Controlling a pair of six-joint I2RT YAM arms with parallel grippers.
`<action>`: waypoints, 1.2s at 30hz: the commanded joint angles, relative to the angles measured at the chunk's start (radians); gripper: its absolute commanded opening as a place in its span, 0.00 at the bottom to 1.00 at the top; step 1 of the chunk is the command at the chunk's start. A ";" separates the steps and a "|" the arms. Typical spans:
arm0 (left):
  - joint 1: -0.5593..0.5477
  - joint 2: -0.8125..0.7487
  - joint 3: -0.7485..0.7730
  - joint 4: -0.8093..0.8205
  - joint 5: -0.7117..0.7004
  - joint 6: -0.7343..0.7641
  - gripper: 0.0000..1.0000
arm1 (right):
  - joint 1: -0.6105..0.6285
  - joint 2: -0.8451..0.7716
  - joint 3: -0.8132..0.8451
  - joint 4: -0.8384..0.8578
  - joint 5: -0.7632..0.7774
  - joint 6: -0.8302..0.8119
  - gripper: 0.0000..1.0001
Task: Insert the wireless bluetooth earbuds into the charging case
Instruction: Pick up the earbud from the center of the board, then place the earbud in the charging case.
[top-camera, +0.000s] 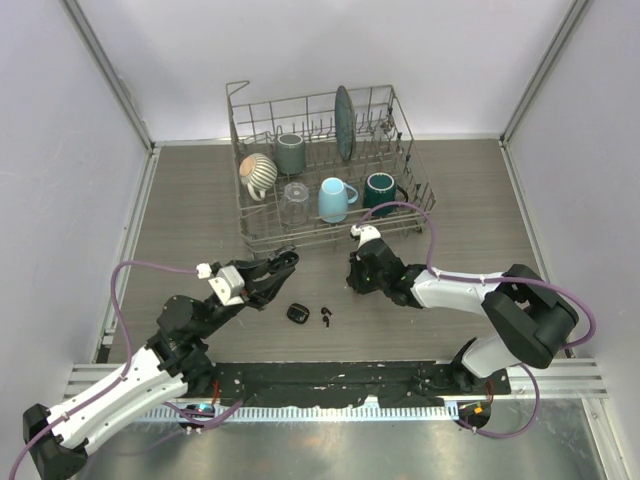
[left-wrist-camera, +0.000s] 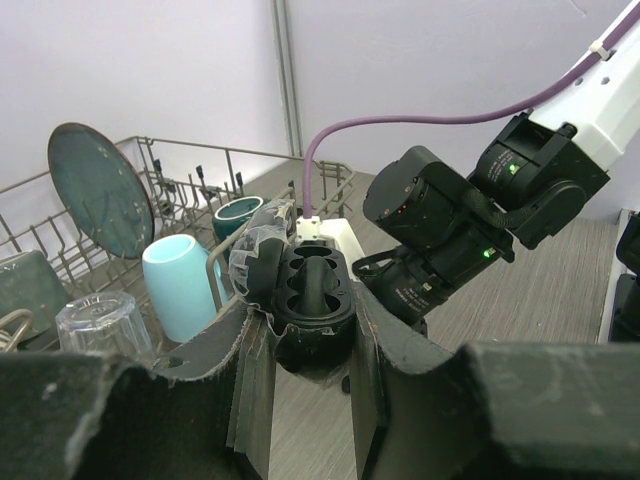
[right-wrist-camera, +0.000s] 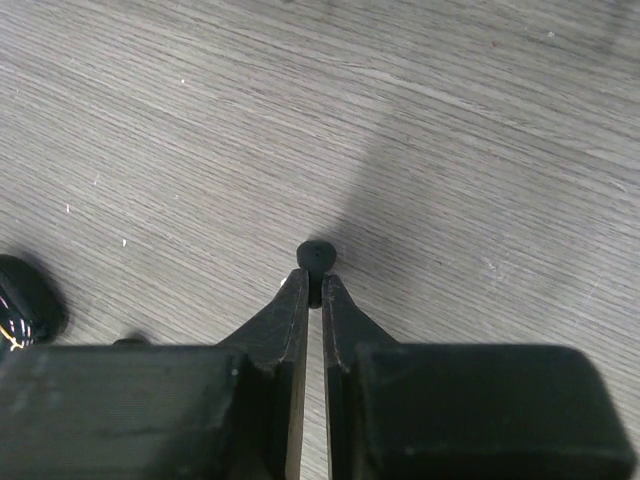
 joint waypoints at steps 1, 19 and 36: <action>0.000 -0.010 -0.001 0.026 -0.011 -0.003 0.00 | 0.004 -0.035 0.034 0.012 0.028 -0.001 0.05; 0.000 0.028 0.043 -0.034 0.249 0.015 0.00 | 0.010 -0.532 0.267 -0.304 -0.480 -0.378 0.01; 0.002 0.128 0.125 0.015 0.421 -0.028 0.00 | 0.133 -0.555 0.459 -0.482 -0.719 -0.556 0.01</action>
